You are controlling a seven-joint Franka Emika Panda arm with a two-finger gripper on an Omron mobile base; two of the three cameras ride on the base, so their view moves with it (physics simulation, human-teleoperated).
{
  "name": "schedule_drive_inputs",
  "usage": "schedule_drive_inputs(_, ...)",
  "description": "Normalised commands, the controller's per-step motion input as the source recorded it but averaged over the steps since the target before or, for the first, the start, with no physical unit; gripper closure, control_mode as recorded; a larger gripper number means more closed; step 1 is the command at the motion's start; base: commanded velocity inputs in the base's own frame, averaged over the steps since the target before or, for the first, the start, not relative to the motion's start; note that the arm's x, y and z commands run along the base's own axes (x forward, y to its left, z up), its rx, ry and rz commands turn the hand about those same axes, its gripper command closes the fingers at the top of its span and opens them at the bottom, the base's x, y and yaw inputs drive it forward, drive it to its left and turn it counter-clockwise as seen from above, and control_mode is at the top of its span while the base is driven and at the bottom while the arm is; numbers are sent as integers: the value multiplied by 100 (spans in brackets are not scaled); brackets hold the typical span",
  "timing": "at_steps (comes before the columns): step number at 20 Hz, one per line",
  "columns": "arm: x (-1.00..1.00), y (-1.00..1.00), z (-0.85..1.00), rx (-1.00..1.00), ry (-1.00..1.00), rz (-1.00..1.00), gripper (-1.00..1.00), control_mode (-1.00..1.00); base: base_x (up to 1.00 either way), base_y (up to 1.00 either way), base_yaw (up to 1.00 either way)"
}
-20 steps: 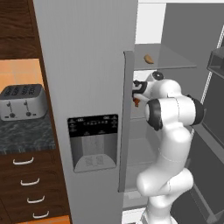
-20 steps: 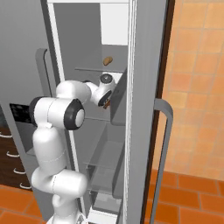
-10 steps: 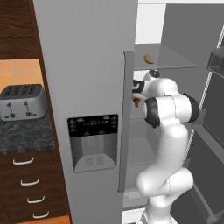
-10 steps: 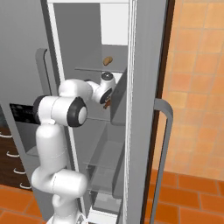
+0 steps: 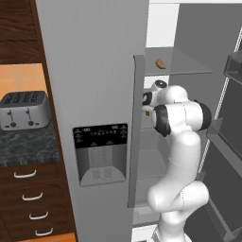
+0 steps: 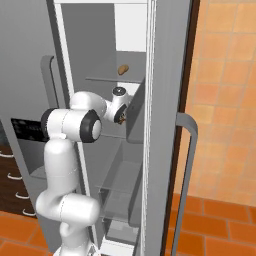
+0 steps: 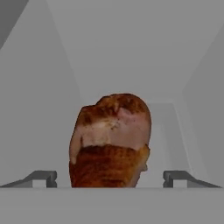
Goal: Place one sweet potato and one chicken drumstick in each tupperware on the nearby counter, to pack two identical lunches.
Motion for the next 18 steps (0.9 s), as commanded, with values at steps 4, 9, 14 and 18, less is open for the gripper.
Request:
schedule_drive_inputs(4, -2, -5, -9, 0, 1, 0, -100, -100, 0, 0, 0)
schedule_drive_inputs(9, 0, 0, -2, 0, 2, 0, 100, -100, 0, 0, 0)
schedule_drive_inputs(14, -7, -1, 0, 0, 0, 0, 100, -100, 0, 0, 0)
schedule_drive_inputs(18, -95, -39, 6, 5, -22, 0, 100, -100, 0, 0, 0)
